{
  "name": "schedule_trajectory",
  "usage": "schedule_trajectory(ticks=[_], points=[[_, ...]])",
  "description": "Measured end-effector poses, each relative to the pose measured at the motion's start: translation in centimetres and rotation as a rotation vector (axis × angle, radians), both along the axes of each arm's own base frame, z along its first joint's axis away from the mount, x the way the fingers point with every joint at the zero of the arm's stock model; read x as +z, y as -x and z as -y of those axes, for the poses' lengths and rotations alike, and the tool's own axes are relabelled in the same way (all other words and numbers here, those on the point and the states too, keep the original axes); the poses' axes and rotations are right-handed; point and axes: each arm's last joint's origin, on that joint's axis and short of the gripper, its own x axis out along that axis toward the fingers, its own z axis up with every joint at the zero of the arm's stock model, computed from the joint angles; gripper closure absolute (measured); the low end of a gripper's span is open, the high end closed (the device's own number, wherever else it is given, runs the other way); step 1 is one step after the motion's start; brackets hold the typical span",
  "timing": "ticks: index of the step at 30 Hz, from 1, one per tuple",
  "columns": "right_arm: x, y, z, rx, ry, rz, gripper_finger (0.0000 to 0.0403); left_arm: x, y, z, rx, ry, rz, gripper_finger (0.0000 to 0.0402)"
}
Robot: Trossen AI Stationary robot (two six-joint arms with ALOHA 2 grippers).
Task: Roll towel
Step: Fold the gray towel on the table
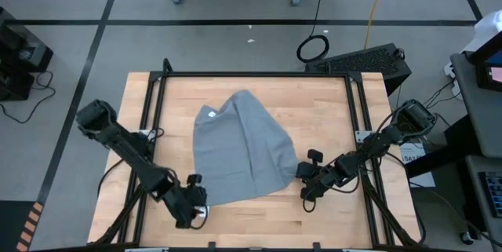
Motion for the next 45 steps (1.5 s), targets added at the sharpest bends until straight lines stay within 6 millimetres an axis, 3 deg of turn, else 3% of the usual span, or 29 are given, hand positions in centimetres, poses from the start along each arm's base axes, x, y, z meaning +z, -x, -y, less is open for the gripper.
schedule_trajectory(ticks=[3, 12, 15, 19, 22, 28, 32, 35, 41, 45], points=[[0.0, 0.0, 0.0, -0.015, -0.012, 0.003, 0.0399, -0.7, -0.1, 0.7, -0.015, -0.035, -0.035, 0.0218], [0.0, -0.1, -0.1, -0.035, -0.035, 0.01, 0.0399, -2.9, 0.2, 0.5, -0.014, -0.164, -0.141, 0.0233], [0.1, -0.1, -0.1, -0.037, -0.039, 0.011, 0.0399, -3.4, 0.0, 0.6, -0.003, -0.197, -0.136, 0.028], [0.1, -0.1, -0.1, -0.046, -0.051, 0.011, 0.0399, -3.5, -0.3, 0.1, 0.068, -0.258, -0.09, 0.0381], [0.1, -0.1, -0.2, -0.042, -0.062, 0.007, 0.0399, -2.5, -0.4, -0.8, 0.125, -0.345, -0.002, 0.0387], [0.7, -0.3, -0.3, -0.03, -0.066, 0.022, 0.0399, 3.2, -1.7, -2.4, 0.202, -0.559, 0.255, 0.0395], [2.0, -0.8, 0.0, -0.058, -0.013, 0.086, 0.0399, 8.7, -2.5, -4.3, 0.309, -0.741, 0.487, 0.0396], [3.2, -1.1, 0.6, -0.1, 0.034, 0.119, 0.0399, 12.1, -2.8, -6.4, 0.354, -0.861, 0.564, 0.0397], [6.4, -1.7, 2.4, -0.149, 0.031, 0.204, 0.0399, 19.1, -3.8, -11.1, 0.482, -0.939, 0.736, 0.0398], [8.1, -1.5, 2.9, -0.149, 0.005, 0.266, 0.0399, 22.4, -3.6, -14.3, 0.503, -0.997, 0.862, 0.0398]])
